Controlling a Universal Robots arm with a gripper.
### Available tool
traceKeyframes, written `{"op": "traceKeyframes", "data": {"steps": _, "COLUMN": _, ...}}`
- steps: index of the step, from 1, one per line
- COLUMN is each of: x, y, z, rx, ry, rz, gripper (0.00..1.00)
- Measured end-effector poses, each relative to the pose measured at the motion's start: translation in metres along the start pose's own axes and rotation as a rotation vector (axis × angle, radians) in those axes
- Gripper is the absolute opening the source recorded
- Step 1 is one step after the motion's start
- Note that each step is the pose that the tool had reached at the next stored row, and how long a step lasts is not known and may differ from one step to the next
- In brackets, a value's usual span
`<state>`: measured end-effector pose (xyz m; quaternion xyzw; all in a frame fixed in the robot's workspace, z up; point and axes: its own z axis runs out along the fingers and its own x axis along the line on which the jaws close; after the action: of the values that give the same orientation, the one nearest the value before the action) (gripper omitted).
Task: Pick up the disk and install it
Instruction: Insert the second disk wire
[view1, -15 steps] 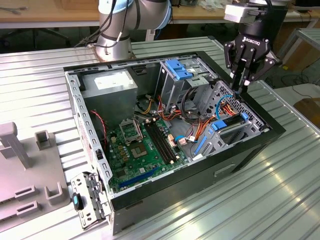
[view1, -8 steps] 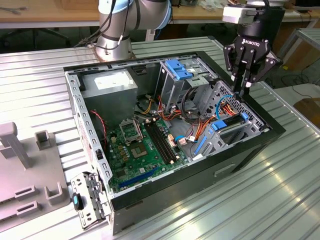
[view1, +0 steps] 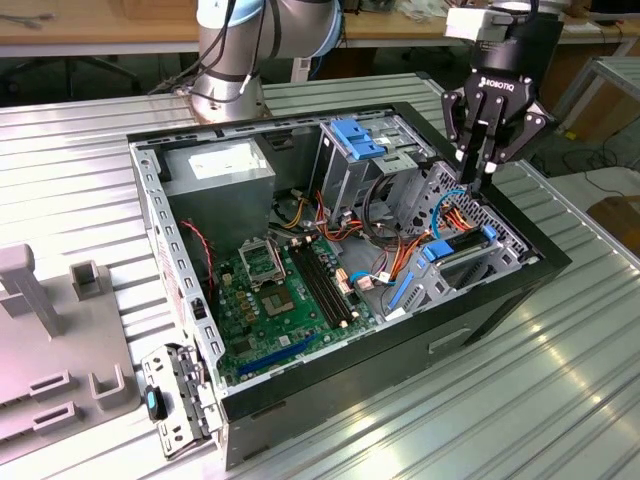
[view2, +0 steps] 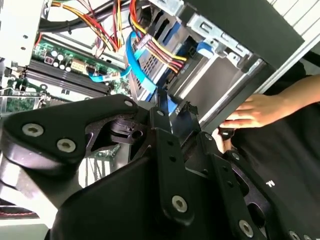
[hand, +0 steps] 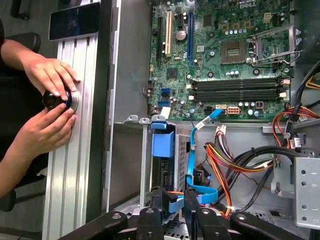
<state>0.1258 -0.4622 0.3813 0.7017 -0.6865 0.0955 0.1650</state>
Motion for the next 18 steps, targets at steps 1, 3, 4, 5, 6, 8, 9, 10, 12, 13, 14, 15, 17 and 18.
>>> {"op": "traceKeyframes", "data": {"steps": 1, "x": -0.0006, "y": -0.0008, "z": 0.0003, "rx": -0.0011, "ry": 0.0074, "rz": 0.000, "gripper": 0.32}}
{"op": "traceKeyframes", "data": {"steps": 3, "x": -0.0010, "y": -0.0009, "z": 0.0008, "rx": -0.0044, "ry": 0.0306, "rz": 0.002, "gripper": 0.32}}
{"op": "traceKeyframes", "data": {"steps": 4, "x": -0.0013, "y": -0.0010, "z": 0.0015, "rx": -0.0092, "ry": 0.0496, "rz": 0.002, "gripper": 0.32}}
{"op": "traceKeyframes", "data": {"steps": 5, "x": -0.0015, "y": -0.0011, "z": 0.0020, "rx": -0.0125, "ry": 0.0620, "rz": 0.002, "gripper": 0.32}}
{"op": "traceKeyframes", "data": {"steps": 6, "x": -0.0020, "y": -0.0012, "z": 0.0032, "rx": -0.0153, "ry": 0.0779, "rz": 0.003, "gripper": 0.32}}
{"op": "traceKeyframes", "data": {"steps": 8, "x": -0.0023, "y": -0.0013, "z": 0.0034, "rx": -0.0158, "ry": 0.0896, "rz": 0.004, "gripper": 0.32}}
{"op": "traceKeyframes", "data": {"steps": 9, "x": -0.0025, "y": -0.0013, "z": 0.0039, "rx": -0.0159, "ry": 0.0987, "rz": 0.005, "gripper": 0.32}}
{"op": "traceKeyframes", "data": {"steps": 10, "x": -0.0027, "y": -0.0014, "z": 0.0043, "rx": -0.0157, "ry": 0.1052, "rz": 0.005, "gripper": 0.32}}
{"op": "traceKeyframes", "data": {"steps": 12, "x": -0.0031, "y": -0.0015, "z": 0.0051, "rx": -0.0151, "ry": 0.1139, "rz": 0.007, "gripper": 0.32}}
{"op": "traceKeyframes", "data": {"steps": 13, "x": -0.0033, "y": -0.0015, "z": 0.0057, "rx": -0.0146, "ry": 0.1152, "rz": 0.007, "gripper": 0.32}}
{"op": "traceKeyframes", "data": {"steps": 14, "x": -0.0038, "y": -0.0017, "z": 0.0071, "rx": -0.0134, "ry": 0.1154, "rz": 0.008, "gripper": 0.32}}
{"op": "traceKeyframes", "data": {"steps": 15, "x": -0.0040, "y": -0.0017, "z": 0.0076, "rx": -0.0132, "ry": 0.1155, "rz": 0.008, "gripper": 0.32}}
{"op": "traceKeyframes", "data": {"steps": 17, "x": -0.0046, "y": -0.0019, "z": 0.0092, "rx": -0.0132, "ry": 0.1154, "rz": 0.008, "gripper": 0.32}}
{"op": "traceKeyframes", "data": {"steps": 18, "x": -0.0051, "y": -0.0020, "z": 0.0104, "rx": -0.0132, "ry": 0.1154, "rz": 0.008, "gripper": 0.32}}
